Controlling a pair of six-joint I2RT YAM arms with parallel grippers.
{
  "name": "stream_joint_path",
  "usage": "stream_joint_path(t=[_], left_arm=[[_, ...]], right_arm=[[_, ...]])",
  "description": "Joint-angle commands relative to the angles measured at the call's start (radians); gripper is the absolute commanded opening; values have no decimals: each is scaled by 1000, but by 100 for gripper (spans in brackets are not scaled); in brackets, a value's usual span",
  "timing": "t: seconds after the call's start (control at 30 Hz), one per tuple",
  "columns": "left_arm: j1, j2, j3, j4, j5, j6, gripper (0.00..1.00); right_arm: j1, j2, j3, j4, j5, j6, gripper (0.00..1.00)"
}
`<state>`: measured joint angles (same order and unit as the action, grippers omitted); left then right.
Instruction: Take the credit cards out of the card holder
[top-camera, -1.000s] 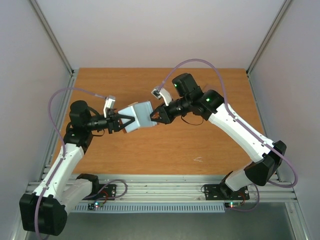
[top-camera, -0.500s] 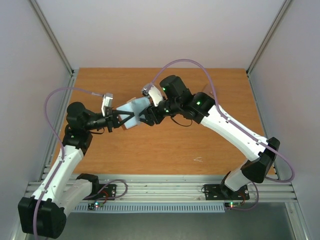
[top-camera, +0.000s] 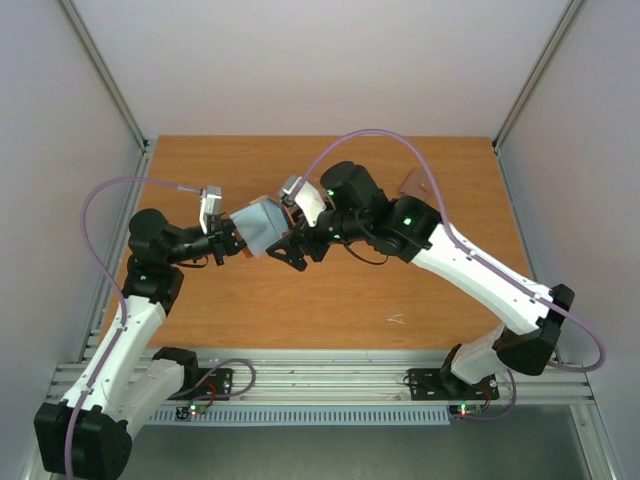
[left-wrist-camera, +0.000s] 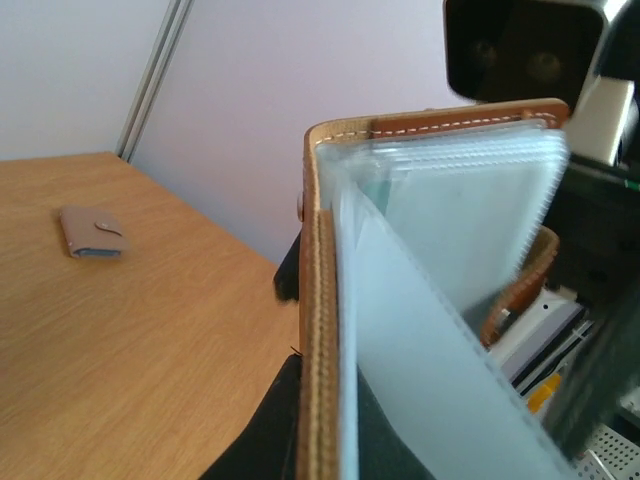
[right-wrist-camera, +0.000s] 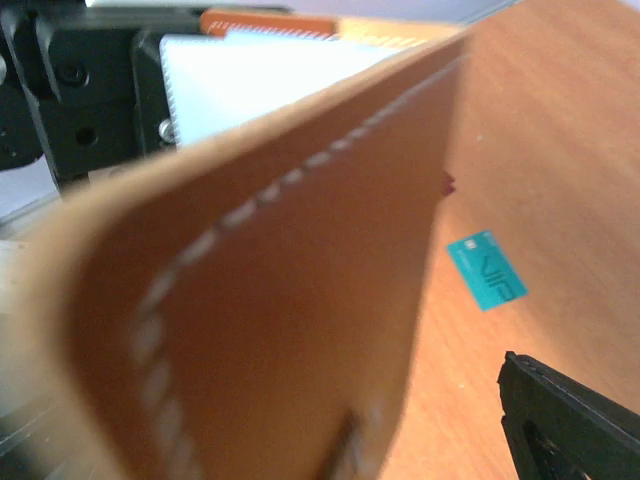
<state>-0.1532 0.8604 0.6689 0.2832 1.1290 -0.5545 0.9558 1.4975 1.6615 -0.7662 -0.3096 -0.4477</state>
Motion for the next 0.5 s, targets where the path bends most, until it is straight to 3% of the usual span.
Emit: stream_joint_path(t=[0.0, 0.13, 0.27, 0.47], left_arm=[[-6, -19, -11, 92, 1, -13, 0], [-6, -25, -12, 93, 5, -16, 0], [-6, -34, -16, 89, 9, -16, 0], [-6, -38, -14, 90, 14, -10, 0]], right_arm=[[-31, -83, -6, -22, 69, -8, 95], [-53, -94, -7, -43, 53, 17, 84], [-72, -114, -8, -27, -2, 36, 79], [-132, -127, 13, 22, -58, 107, 50]])
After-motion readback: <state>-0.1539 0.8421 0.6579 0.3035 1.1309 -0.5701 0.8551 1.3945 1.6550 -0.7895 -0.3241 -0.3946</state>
